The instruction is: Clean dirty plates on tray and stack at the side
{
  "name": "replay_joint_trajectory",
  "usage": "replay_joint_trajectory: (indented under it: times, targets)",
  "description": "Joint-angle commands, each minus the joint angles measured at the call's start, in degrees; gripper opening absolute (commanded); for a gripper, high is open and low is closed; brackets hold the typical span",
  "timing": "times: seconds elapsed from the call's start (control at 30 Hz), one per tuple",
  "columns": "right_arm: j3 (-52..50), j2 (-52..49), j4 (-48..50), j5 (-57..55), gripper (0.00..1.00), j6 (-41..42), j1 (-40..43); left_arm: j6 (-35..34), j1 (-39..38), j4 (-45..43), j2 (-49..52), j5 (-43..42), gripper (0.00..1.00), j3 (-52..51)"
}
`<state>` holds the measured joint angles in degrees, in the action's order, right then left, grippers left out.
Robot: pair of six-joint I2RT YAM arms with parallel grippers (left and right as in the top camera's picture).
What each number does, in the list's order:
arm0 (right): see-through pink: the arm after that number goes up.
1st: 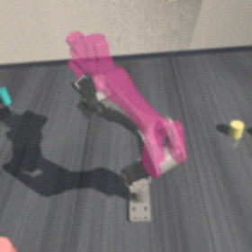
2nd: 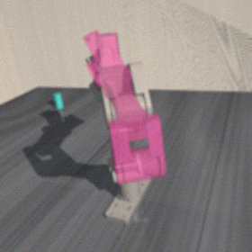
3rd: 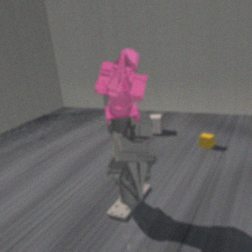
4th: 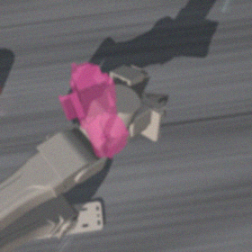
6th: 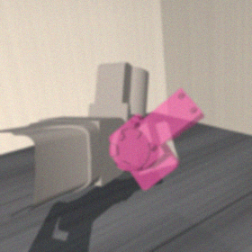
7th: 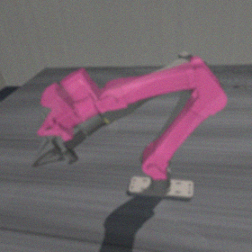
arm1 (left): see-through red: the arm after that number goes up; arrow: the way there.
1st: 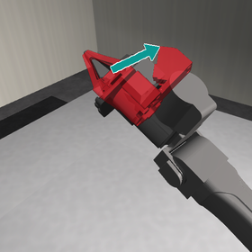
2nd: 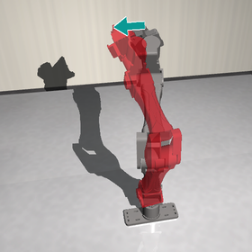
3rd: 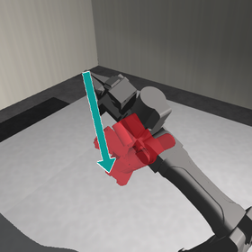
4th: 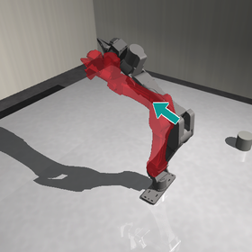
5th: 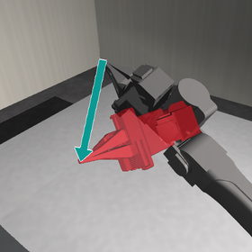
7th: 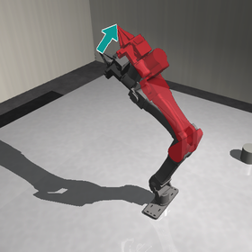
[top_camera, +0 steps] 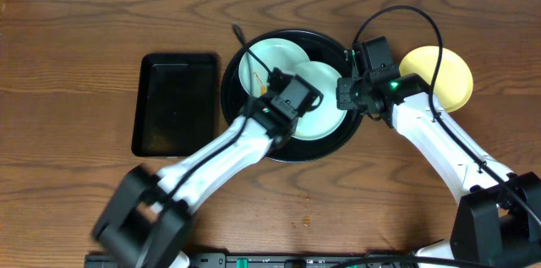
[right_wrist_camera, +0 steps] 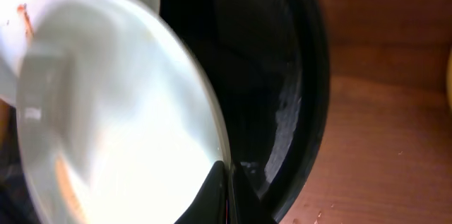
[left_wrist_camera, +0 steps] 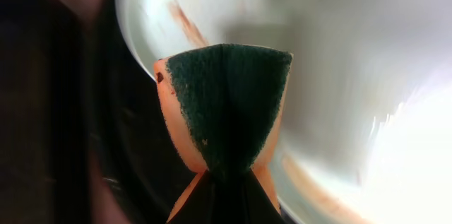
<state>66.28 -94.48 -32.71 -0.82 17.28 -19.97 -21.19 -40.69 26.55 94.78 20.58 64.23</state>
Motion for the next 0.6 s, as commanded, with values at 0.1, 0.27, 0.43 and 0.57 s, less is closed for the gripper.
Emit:
replay_joint_trajectory:
  times: [0.1,0.27,0.43,0.57]
  targets:
    - [0.42,1.99,3.89,-9.33,0.01,-3.08,-1.92,-3.37,4.07,-1.46,-16.24,4.31,0.08,0.28]
    - [0.42,4.59,8.35,-25.14,0.01,-8.52,-6.78,-3.34,10.54,3.04,-23.71,-2.43,0.08,0.28]
    - [0.42,4.72,9.46,-21.20,0.33,-17.20,-8.09,-3.34,18.75,11.72,-26.10,-16.22,0.08,0.28]
    - [0.42,2.36,7.85,4.04,0.93,-24.28,-1.73,-3.28,22.47,17.66,-24.72,-20.17,0.08,0.26]
